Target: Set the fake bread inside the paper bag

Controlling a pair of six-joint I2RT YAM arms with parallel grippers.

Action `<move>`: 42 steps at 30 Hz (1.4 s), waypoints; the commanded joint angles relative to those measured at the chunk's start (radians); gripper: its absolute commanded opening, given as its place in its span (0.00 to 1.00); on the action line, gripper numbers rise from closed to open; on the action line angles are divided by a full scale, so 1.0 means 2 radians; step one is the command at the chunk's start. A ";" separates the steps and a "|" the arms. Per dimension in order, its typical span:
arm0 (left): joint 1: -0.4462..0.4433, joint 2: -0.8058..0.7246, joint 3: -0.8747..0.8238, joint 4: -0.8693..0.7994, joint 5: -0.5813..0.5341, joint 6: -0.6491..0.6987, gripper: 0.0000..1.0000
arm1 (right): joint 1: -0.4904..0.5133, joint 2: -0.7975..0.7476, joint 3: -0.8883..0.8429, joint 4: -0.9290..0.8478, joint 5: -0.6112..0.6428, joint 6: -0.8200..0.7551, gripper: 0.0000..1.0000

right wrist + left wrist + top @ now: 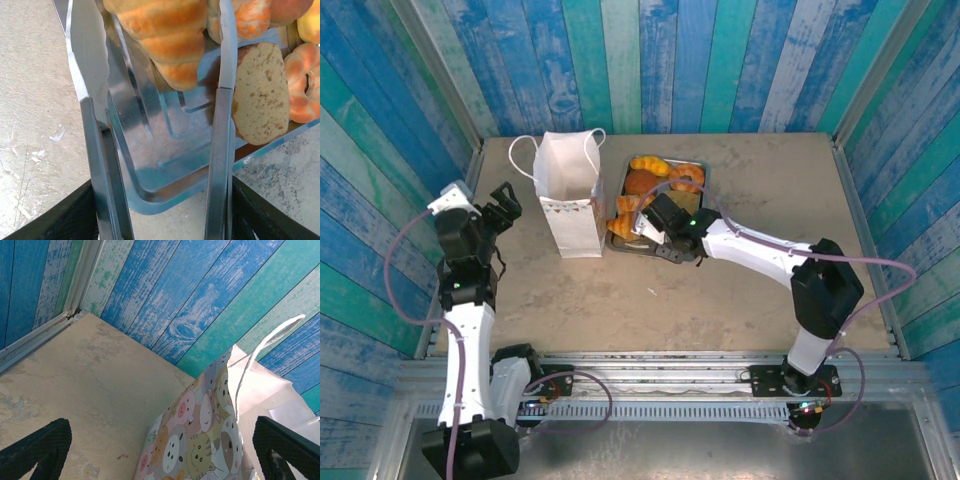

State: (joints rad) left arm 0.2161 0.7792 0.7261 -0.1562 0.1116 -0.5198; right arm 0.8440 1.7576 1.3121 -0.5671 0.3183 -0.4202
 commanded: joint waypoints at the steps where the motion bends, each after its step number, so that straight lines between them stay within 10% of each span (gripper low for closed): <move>1: 0.002 0.003 -0.005 0.012 -0.006 0.008 0.97 | 0.005 0.016 0.022 -0.001 0.019 -0.003 0.62; 22: 0.002 0.007 0.005 0.002 -0.009 0.009 0.97 | 0.011 0.036 0.039 -0.003 0.061 0.004 0.48; 42: 0.001 -0.023 0.028 -0.037 0.011 -0.018 0.97 | 0.008 -0.104 -0.041 -0.002 0.104 0.050 0.41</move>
State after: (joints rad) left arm 0.2161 0.7490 0.7521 -0.2123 0.1139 -0.5331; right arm 0.8616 1.6135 1.2545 -0.5770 0.4610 -0.3588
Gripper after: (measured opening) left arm 0.971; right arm 0.408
